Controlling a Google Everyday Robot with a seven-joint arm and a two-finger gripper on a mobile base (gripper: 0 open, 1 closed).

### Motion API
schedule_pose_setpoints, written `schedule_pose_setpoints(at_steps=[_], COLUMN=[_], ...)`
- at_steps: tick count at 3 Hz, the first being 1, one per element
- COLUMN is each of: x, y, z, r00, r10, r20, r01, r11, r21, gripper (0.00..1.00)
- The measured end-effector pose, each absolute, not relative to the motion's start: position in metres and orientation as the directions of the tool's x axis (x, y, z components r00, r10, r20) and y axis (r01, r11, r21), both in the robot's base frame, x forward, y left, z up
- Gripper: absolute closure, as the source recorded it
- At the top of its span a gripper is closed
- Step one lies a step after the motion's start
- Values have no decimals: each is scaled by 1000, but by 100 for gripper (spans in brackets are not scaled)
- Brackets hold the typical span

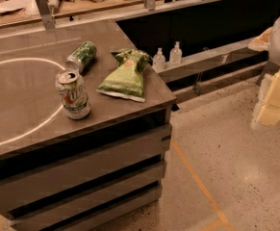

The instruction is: Knock 7up can over

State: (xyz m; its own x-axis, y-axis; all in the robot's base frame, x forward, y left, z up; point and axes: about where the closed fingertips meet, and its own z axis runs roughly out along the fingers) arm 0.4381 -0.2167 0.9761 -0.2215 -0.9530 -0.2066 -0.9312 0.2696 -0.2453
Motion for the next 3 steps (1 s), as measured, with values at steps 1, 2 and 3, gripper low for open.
schedule_pose_setpoints(at_steps=[1,2,3], x=[438,448,490], y=[-217,-204,-148], z=[976,977,988], r00=[-221,-197,-79], r10=[-953,-951,-924], r20=[-207,-239,-373], r01=[-931,-930,-926], r11=[270,259,206], r21=[-246,-260,-315], gripper=[0,0,0])
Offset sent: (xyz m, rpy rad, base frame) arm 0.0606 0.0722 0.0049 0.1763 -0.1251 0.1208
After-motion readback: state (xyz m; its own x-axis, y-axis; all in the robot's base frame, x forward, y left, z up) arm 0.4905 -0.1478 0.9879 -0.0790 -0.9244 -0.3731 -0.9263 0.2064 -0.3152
